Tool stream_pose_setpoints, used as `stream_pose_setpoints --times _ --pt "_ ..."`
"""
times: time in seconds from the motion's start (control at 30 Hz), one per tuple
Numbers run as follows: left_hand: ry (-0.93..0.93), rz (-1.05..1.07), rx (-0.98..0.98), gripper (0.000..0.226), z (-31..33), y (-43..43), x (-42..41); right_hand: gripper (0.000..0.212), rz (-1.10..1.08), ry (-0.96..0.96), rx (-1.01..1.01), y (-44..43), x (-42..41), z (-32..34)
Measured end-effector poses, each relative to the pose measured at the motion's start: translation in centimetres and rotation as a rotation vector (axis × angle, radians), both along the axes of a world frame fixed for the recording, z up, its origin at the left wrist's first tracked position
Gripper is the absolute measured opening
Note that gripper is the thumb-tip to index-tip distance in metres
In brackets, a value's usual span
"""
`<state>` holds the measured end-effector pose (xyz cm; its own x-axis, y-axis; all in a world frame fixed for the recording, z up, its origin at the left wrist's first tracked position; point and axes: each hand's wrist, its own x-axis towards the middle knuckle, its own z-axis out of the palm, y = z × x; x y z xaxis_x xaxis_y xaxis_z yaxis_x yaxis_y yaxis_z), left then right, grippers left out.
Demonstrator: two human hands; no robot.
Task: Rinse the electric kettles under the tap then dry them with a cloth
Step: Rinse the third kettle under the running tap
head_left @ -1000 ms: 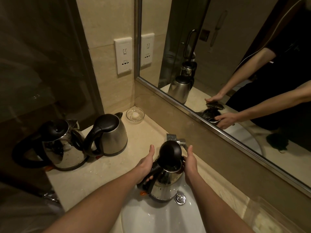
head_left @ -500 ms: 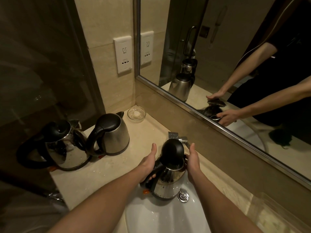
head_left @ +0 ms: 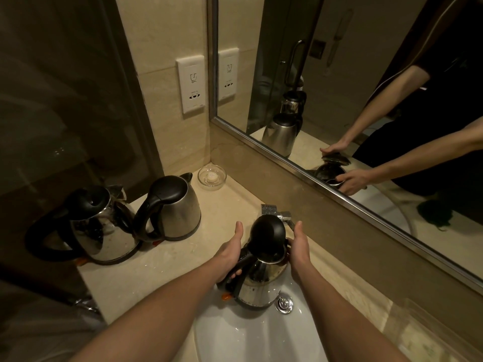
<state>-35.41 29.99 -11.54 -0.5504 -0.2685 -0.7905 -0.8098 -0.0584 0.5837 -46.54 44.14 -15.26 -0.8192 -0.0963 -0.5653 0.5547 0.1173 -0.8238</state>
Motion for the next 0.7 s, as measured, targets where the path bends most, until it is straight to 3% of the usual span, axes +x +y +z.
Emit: stream_pose_setpoints --times 0.13,0.27,0.43,0.7 --pt "0.009 0.039 0.012 0.126 0.12 -0.05 -0.04 0.123 -0.005 -0.008 -0.011 -0.06 0.01 -0.1" --pt "0.007 0.064 -0.022 0.099 0.34 0.19 -0.14 0.127 -0.003 -0.009 -0.022 -0.2 0.08 -0.16" --pt "-0.016 0.06 -0.002 0.13 -0.1 -0.19 0.01 0.127 0.006 -0.004 -0.023 -0.27 0.07 -0.34" --pt "-0.031 0.034 -0.004 0.123 0.45 0.05 0.15 0.134 0.002 -0.01 -0.004 0.01 -0.12 -0.56"
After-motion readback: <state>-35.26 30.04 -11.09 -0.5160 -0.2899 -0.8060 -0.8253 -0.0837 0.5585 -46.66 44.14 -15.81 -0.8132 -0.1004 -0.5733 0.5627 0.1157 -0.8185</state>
